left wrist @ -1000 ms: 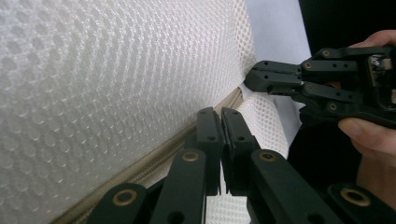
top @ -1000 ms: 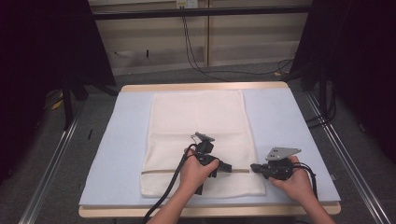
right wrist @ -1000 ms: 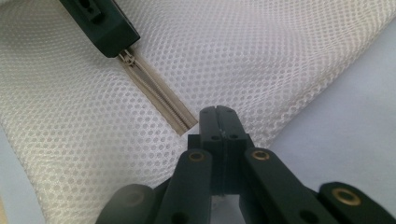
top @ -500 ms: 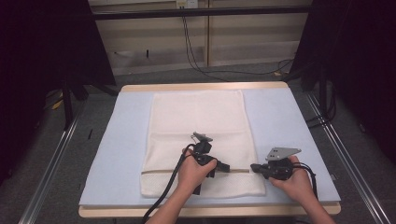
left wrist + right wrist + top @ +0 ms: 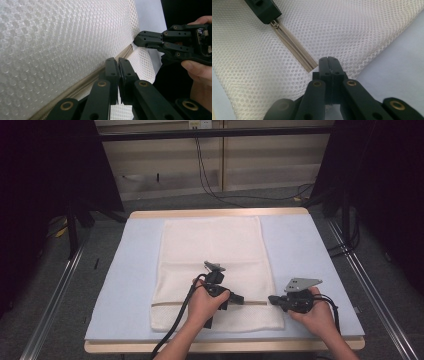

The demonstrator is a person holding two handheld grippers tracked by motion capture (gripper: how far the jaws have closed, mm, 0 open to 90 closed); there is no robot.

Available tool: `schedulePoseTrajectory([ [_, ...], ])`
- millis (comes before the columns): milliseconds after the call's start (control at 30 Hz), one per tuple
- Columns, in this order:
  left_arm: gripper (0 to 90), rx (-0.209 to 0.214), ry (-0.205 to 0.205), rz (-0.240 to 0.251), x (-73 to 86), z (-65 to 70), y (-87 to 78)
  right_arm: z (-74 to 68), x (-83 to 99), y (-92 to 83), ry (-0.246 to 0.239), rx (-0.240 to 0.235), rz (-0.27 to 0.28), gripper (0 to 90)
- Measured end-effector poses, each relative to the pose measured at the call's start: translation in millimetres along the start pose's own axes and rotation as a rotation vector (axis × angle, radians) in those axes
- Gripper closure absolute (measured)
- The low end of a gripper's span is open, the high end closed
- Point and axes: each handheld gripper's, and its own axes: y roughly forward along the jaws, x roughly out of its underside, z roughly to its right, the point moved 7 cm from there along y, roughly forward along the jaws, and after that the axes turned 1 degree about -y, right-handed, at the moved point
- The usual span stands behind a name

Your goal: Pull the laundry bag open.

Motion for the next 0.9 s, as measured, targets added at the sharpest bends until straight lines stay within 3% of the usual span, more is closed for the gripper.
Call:
schedulePoseTrajectory([
  [900,87.4,-0.016,0.002,-0.003,1.7,-6.3,-9.0,0.3,0.0,0.2,0.004,0.001,0.0,90.0],
])
